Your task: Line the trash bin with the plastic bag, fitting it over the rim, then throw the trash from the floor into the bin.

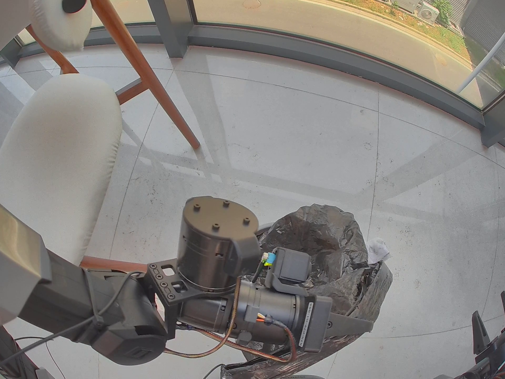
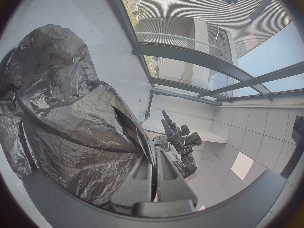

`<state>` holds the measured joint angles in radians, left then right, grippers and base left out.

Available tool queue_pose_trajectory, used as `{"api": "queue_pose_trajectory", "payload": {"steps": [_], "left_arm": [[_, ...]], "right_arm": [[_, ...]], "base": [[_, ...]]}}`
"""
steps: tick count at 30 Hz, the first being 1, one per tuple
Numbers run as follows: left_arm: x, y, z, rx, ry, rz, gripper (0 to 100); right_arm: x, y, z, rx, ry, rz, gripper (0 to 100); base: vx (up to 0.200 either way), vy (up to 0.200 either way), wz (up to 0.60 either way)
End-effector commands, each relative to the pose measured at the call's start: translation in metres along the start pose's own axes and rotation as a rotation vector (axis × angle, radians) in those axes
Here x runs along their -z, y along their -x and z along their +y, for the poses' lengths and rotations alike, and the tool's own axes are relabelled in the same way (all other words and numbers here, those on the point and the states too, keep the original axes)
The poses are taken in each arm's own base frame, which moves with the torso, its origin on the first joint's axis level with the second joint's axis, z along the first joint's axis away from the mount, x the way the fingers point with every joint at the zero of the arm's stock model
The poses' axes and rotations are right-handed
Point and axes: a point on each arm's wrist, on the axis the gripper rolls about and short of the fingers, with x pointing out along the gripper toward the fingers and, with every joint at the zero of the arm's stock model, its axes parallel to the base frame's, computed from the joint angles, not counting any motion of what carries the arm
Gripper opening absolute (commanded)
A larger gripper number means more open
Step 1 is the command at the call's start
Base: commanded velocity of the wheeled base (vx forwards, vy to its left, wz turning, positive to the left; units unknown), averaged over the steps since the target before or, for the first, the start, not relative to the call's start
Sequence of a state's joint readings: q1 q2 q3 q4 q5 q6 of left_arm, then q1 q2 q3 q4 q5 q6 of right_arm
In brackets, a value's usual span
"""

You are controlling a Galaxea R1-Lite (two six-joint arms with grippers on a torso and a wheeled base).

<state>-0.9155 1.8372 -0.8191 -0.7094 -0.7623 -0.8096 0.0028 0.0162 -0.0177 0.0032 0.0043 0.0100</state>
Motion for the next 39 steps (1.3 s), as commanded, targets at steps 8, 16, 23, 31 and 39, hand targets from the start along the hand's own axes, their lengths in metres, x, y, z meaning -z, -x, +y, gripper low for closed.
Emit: {"api": "queue_pose_trajectory", "payload": {"steps": [8,16,23,31,39], "left_arm": [[0.043,0.05,-0.013,-0.093,0.034,-0.058,0],[0.051,0.057,-0.013,-0.087,0.021,-0.081,0],[0.052,0.057,-0.012,-0.077,0.001,-0.09,0],[0.054,0.059,-0.014,-0.047,-0.025,-0.102,0],[0.057,0.06,-0.013,-0.048,-0.027,-0.1,0]], "right_arm": [[0.005,0.0,0.0,-0.008,0.004,0.006,100],[-0.059,-0.004,0.001,-0.09,-0.04,-0.06,100],[-0.101,-0.048,0.012,-0.407,-0.431,0.227,100],[-0.107,-0.126,0.046,-0.458,-0.533,0.549,100],[-0.085,-0.192,0.072,-0.552,-0.549,0.626,100]], "base": [[0.0,0.0,0.0],[0.0,0.0,0.0],[0.0,0.0,0.0],[0.0,0.0,0.0],[0.0,0.0,0.0]]}}
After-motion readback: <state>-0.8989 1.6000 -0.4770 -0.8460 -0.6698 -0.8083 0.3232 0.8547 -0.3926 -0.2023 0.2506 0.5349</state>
